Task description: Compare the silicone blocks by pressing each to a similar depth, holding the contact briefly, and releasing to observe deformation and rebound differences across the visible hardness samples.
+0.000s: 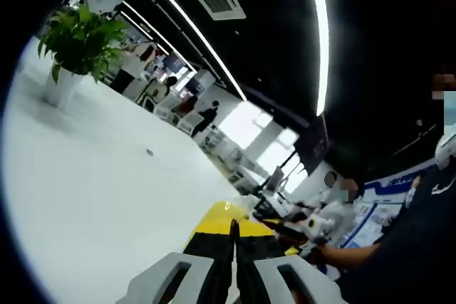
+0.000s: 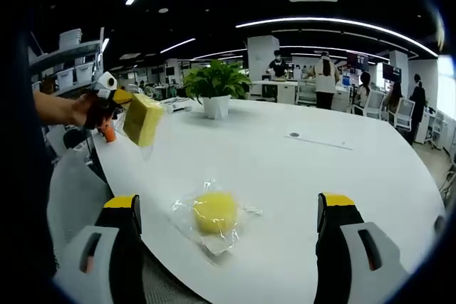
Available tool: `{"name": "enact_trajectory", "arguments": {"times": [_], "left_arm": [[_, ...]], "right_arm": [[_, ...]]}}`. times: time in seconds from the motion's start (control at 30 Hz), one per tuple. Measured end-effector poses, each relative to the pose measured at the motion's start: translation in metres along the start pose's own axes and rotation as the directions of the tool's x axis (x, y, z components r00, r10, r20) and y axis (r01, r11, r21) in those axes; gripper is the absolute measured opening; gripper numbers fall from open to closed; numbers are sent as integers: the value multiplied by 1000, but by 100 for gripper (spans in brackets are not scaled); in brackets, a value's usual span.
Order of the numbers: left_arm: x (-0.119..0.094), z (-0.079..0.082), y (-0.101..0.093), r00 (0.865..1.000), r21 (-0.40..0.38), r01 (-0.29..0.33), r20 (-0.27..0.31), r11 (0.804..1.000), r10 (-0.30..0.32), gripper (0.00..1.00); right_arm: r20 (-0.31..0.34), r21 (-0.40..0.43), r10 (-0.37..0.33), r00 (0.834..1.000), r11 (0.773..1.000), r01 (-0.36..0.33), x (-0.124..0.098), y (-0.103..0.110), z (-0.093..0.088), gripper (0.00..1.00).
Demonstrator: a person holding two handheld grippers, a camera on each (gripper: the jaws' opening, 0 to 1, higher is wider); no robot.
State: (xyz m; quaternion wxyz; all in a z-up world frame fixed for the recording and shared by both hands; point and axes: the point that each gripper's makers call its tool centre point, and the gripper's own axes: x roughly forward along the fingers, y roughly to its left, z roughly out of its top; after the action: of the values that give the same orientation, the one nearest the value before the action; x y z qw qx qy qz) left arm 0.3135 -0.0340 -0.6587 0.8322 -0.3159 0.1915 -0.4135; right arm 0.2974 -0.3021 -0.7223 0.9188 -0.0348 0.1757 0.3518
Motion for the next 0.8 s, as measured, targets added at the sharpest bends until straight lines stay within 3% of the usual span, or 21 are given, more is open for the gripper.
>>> {"name": "enact_trajectory", "arguments": {"times": [0.1,0.2,0.27,0.3,0.4,0.57,0.6,0.73,0.77,0.8], "left_arm": [[1,-10,14,1000,-48,-18,-16,999,17,0],[2,-25,26,998,-146,-20,-57,989,12,0],[3,-31,41,998,-148,-45,-53,988,37,0],[3,-34,41,998,-193,-33,-56,981,23,0],[5,-34,48,999,-219,-41,-41,975,33,0],[7,-38,61,995,-199,-99,-53,975,90,0],[7,-40,69,989,-172,-142,-65,975,133,0],[9,-51,86,973,-89,-206,-121,974,195,0],[11,-46,85,976,-100,-203,-98,974,194,0],[9,-47,94,966,-96,-246,-108,965,235,0]], "right_arm": [[-14,0,-1,1000,1000,1,-1,1,-3,96],[-15,9,12,1000,1000,-12,-2,5,-5,96],[-18,31,15,1000,999,-14,-3,8,-8,96],[-19,28,16,1000,999,-16,-3,9,-9,96],[-33,28,19,999,999,-18,-4,14,-14,96],[-35,36,1,999,999,0,-6,15,-16,96],[-36,47,-6,999,999,8,-7,15,-16,96],[-37,67,-18,999,998,21,-9,13,-19,96],[-38,71,-21,999,997,24,-9,13,-20,96],[-37,76,-23,999,997,26,-9,12,-21,96]]}}
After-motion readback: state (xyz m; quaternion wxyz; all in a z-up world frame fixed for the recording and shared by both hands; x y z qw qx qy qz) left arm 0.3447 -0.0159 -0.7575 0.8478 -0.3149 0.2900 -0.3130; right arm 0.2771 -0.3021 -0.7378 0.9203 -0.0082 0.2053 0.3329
